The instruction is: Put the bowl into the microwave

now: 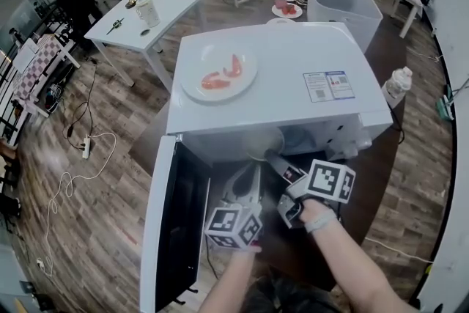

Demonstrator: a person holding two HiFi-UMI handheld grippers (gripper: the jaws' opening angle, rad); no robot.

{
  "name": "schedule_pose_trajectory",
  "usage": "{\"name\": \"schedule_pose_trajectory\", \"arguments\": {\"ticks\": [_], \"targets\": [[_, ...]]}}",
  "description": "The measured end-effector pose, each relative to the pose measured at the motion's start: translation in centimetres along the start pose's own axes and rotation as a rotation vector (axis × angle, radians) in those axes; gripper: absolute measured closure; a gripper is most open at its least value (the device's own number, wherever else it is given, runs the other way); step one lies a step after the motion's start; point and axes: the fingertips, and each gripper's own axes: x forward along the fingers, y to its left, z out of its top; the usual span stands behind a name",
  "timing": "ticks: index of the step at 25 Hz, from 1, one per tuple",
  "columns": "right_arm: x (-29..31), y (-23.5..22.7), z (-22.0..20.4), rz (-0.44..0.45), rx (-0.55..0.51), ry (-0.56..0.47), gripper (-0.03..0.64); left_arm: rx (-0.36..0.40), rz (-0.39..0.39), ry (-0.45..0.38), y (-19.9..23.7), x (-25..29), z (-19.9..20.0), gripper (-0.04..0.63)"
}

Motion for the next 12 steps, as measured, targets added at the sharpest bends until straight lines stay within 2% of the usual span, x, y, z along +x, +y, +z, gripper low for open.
{"name": "schedule_pose_trajectory", "arguments": {"ticks": [7,12], "targets": [[-0.54,0.82,-0.65,0.021,-0.15,0.047,0.399,-0.002,-0.004,0.008,0.07,0.3,-0.04,0.584],[-0.58,0.95,-0.63,0.018,-0.168,0.046,0.399,0.002,0.004,0.03,0.31,0.45,-0.06,0.584]]}}
